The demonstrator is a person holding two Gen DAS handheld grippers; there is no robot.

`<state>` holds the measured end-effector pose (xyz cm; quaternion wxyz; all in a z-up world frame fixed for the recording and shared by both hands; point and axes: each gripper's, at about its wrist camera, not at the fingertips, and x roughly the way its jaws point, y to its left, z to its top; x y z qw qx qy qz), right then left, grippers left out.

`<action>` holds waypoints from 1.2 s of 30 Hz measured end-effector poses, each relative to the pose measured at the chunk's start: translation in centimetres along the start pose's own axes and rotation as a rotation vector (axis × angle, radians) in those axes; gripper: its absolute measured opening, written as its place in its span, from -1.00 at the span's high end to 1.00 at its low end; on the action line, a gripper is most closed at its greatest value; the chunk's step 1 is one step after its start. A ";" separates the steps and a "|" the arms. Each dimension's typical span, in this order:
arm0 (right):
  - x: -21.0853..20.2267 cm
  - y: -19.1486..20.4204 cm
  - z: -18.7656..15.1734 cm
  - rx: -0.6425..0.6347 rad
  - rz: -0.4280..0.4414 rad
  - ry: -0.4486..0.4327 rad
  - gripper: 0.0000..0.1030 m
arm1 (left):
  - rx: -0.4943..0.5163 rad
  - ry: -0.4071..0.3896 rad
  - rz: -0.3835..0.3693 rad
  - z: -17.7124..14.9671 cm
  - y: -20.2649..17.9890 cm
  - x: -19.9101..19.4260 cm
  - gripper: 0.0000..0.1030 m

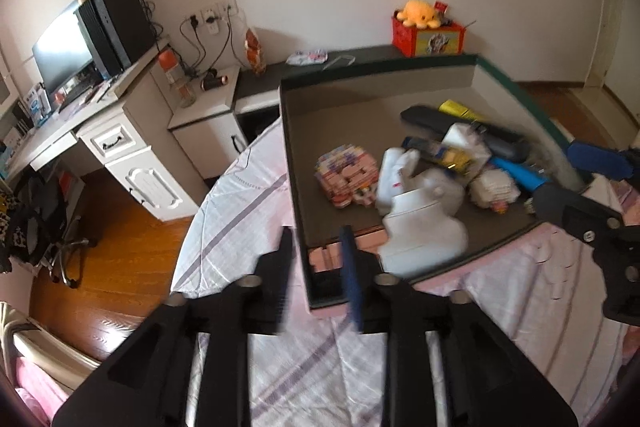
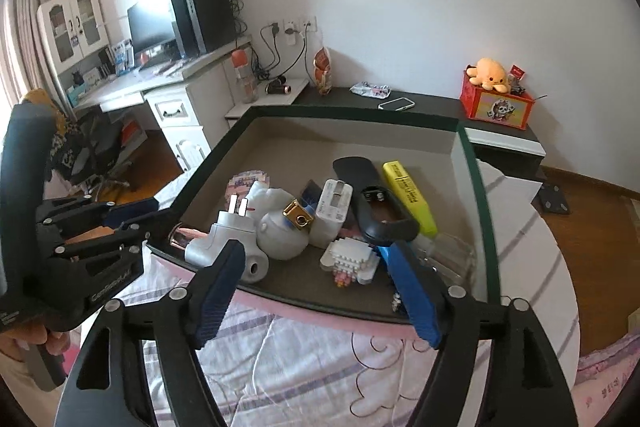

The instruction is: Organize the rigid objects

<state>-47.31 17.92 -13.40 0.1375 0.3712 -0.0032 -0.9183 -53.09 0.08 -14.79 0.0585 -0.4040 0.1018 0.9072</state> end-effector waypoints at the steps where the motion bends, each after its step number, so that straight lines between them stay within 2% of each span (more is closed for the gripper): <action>1: -0.3 -0.1 0.0 0.003 -0.003 -0.003 -0.52 | -0.003 -0.014 -0.002 0.0 -0.2 -0.6 -0.18; 5: -1.9 -0.7 -0.4 0.016 -0.003 -0.029 -0.56 | -0.006 -0.074 -0.021 -0.1 -1.1 -3.2 -0.53; 8: -3.1 -0.9 -0.8 0.008 -0.007 -0.053 -0.66 | -0.018 -0.118 -0.029 -0.3 -1.7 -4.9 -0.82; 9: -3.5 -0.9 -0.9 0.002 -0.012 -0.063 -0.73 | -0.023 -0.136 -0.033 -0.4 -1.8 -5.4 -0.90; 10: -4.0 -1.0 -1.1 -0.003 -0.023 -0.077 -0.94 | -0.028 -0.153 -0.037 -0.6 -2.0 -6.0 -0.92; 12: -5.2 -1.0 -1.3 -0.013 -0.044 -0.105 -1.00 | -0.038 -0.168 -0.042 -1.0 -2.3 -7.0 -0.98; 21: -10.6 -1.4 -3.4 0.005 -0.085 -0.191 -1.00 | -0.051 -0.241 -0.021 -4.4 -4.3 -12.0 -0.99; 23: -11.9 -1.4 -4.3 0.010 -0.071 -0.214 -1.00 | -0.069 -0.265 -0.007 -5.3 -4.5 -13.5 -0.99; 25: -13.4 -1.3 -5.3 0.017 -0.073 -0.238 -1.00 | -0.083 -0.293 -0.036 -6.3 -4.6 -15.0 -0.99; 29: -16.0 -0.7 -7.0 0.022 -0.081 -0.276 -1.00 | -0.109 -0.338 -0.050 -8.1 -4.5 -18.1 -0.99; 33: -18.5 0.5 -8.2 0.016 -0.074 -0.313 -1.00 | -0.116 -0.384 -0.015 -9.5 -4.5 -20.9 -0.99; 36: -19.8 1.6 -8.8 -0.009 -0.079 -0.342 -1.00 | -0.111 -0.412 -0.020 -10.4 -4.8 -22.9 -0.99</action>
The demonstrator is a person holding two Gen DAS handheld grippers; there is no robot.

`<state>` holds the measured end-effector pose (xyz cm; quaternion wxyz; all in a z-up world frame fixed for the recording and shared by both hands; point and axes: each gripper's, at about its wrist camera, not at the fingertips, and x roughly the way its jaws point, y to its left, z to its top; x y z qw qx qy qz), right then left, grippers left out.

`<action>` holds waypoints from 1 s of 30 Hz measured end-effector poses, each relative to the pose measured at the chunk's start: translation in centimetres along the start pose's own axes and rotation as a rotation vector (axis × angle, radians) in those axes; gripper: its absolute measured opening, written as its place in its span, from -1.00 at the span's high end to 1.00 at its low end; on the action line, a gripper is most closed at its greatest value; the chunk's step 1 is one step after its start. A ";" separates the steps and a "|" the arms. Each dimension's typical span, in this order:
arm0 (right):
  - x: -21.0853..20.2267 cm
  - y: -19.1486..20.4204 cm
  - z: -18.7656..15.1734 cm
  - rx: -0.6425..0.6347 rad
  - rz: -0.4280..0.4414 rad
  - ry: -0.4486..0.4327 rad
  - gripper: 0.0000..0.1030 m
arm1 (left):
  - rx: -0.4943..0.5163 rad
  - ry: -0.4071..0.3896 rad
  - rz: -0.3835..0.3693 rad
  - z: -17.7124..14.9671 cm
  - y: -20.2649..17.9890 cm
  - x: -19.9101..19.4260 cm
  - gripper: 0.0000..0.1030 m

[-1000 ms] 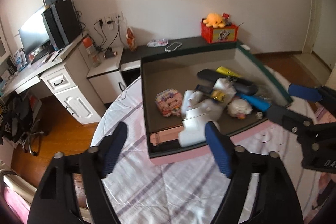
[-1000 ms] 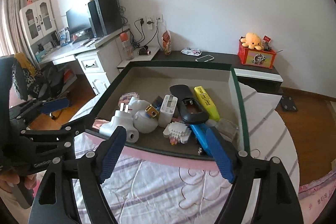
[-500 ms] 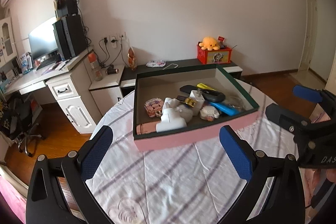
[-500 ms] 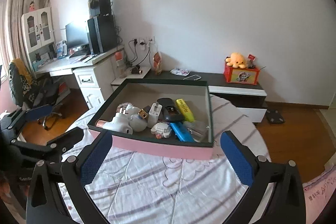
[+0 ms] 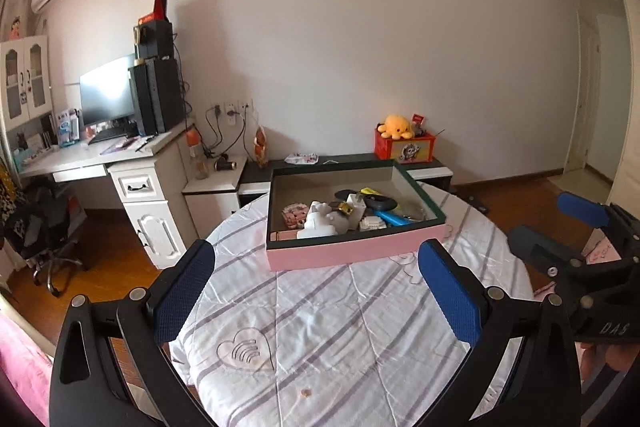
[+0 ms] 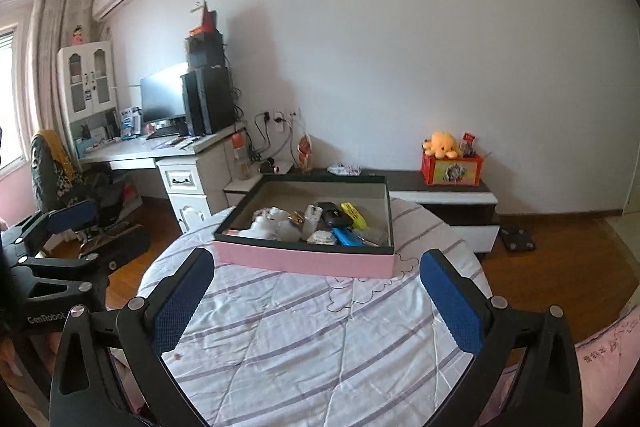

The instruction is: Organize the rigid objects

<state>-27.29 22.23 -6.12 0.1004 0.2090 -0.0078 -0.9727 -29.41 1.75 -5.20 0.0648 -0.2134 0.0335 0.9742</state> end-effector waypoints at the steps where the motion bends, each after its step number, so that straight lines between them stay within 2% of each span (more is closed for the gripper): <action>1: -0.5 0.4 0.0 -0.008 -0.008 -0.011 -1.00 | 0.008 -0.009 -0.004 -0.1 -0.2 -0.6 -1.00; 4: -1.7 1.0 -0.1 -0.018 -0.008 -0.026 -1.00 | 0.043 -0.041 0.052 -0.2 -0.6 -2.7 -1.00; 9: -4.3 1.8 -0.2 -0.018 -0.003 -0.069 -1.00 | 0.012 -0.084 0.041 -0.3 -0.6 -5.5 -1.00; 25: -12.8 4.6 -0.7 -0.075 -0.051 -0.218 -1.00 | 0.008 -0.261 0.073 -1.4 -1.7 -14.6 -1.00; 30: -14.4 5.6 -1.0 -0.098 -0.061 -0.238 -1.00 | 0.011 -0.297 0.085 -2.2 -1.6 -16.6 -1.00</action>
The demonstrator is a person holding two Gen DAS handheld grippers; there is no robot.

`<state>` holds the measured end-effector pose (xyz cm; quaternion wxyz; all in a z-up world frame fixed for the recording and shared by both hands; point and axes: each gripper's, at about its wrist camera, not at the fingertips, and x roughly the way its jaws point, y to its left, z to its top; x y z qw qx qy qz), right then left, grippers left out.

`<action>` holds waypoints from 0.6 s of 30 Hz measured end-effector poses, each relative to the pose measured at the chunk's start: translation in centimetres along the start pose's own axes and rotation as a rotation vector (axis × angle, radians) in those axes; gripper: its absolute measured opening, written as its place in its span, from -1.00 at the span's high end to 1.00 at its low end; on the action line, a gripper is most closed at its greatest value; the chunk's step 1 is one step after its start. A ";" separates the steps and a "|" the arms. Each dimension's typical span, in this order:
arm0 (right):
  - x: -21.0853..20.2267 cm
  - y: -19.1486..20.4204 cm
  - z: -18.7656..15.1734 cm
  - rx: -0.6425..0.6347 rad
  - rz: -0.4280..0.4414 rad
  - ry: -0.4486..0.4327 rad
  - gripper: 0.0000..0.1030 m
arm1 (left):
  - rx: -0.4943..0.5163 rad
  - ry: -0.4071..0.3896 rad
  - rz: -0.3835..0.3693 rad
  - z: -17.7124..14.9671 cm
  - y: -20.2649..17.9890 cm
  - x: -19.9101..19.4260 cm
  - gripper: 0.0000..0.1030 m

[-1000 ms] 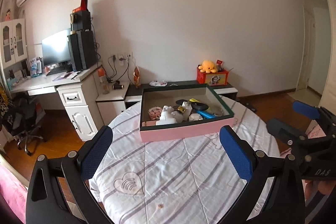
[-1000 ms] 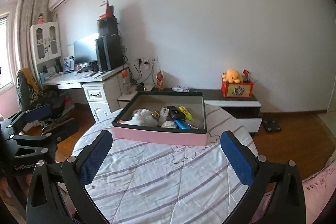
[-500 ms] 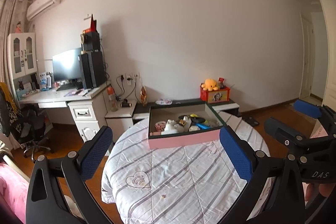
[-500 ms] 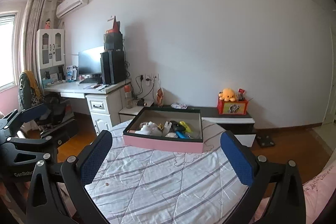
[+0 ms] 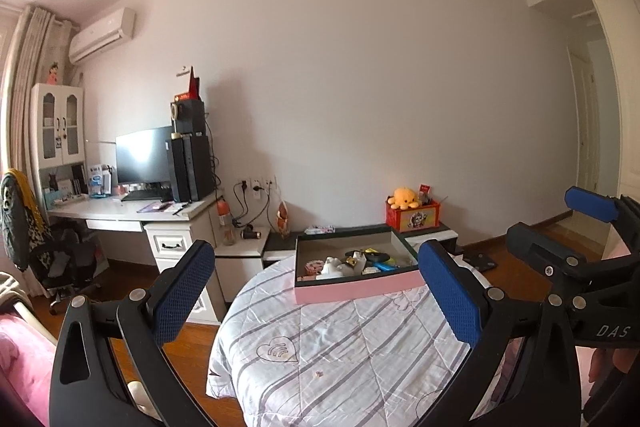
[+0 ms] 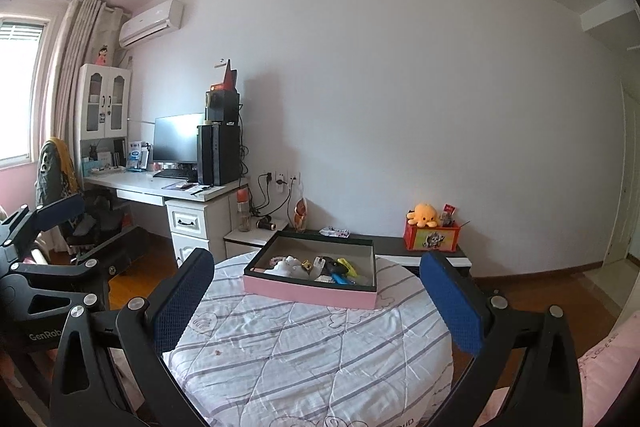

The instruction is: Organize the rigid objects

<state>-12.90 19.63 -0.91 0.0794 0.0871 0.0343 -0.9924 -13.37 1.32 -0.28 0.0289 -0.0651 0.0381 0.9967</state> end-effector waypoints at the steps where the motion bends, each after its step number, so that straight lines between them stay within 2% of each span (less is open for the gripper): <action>1: -0.3 0.2 0.0 -0.004 -0.002 -0.006 -1.00 | 0.001 -0.005 0.001 0.0 0.0 -0.3 -1.00; 18: -3.6 2.3 0.2 -0.038 0.016 -0.083 -1.00 | 0.008 -0.139 0.074 -0.6 1.1 -4.8 -1.00</action>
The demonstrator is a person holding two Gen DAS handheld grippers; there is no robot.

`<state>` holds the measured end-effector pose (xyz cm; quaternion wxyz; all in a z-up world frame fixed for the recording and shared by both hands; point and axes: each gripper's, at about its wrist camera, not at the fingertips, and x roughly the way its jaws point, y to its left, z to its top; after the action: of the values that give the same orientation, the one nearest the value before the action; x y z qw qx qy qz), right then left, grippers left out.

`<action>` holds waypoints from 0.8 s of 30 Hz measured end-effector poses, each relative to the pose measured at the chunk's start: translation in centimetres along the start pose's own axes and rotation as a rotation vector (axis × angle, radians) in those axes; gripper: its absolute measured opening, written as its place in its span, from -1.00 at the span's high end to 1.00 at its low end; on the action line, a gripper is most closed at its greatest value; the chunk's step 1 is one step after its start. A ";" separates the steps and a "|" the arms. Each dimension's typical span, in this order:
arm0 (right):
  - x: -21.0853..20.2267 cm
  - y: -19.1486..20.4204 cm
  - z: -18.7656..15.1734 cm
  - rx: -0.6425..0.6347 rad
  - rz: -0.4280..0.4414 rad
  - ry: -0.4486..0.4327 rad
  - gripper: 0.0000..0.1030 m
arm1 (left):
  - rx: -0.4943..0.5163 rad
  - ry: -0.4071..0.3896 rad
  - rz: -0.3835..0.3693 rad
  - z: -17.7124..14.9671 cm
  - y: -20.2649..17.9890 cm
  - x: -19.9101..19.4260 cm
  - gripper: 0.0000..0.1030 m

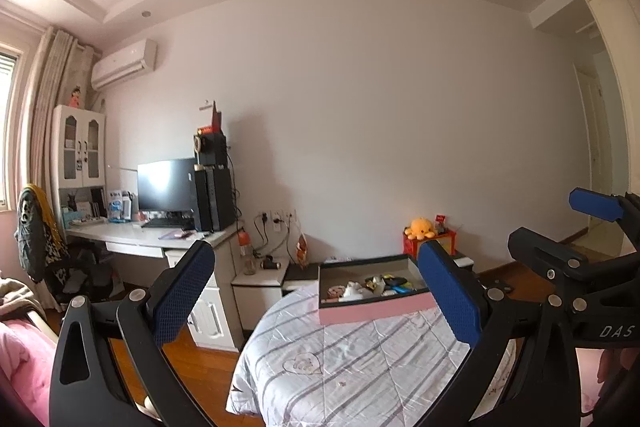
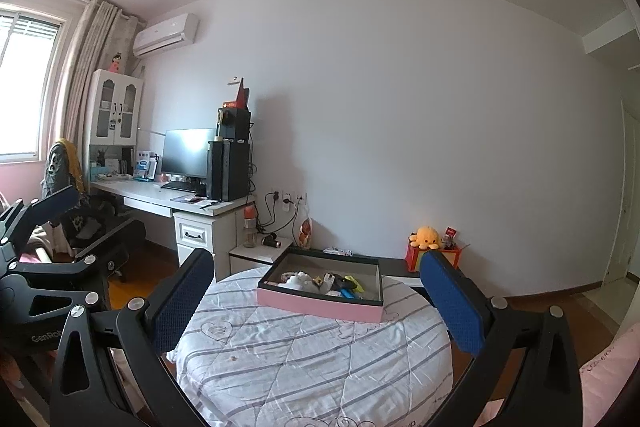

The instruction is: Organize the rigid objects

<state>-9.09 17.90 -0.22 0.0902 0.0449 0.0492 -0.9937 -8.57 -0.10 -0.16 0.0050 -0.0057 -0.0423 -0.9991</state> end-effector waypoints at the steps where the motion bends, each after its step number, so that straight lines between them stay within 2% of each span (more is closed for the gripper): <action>1: -0.1 0.1 0.0 -0.002 0.004 -0.004 -1.00 | 0.002 -0.006 0.002 0.0 0.1 -0.2 -1.00; 5: -0.7 0.4 0.1 -0.006 0.011 -0.027 -1.00 | -0.015 -0.037 0.000 -0.2 0.4 -0.7 -1.00; 24: -1.0 0.6 -0.9 0.000 0.006 -0.039 -1.00 | -0.014 -0.028 -0.017 -1.2 -0.2 -0.6 -1.00</action>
<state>-7.90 17.58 -1.09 0.0939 0.0255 0.0471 -0.9941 -8.03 -0.02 -1.37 -0.0042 -0.0194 -0.0354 -0.9992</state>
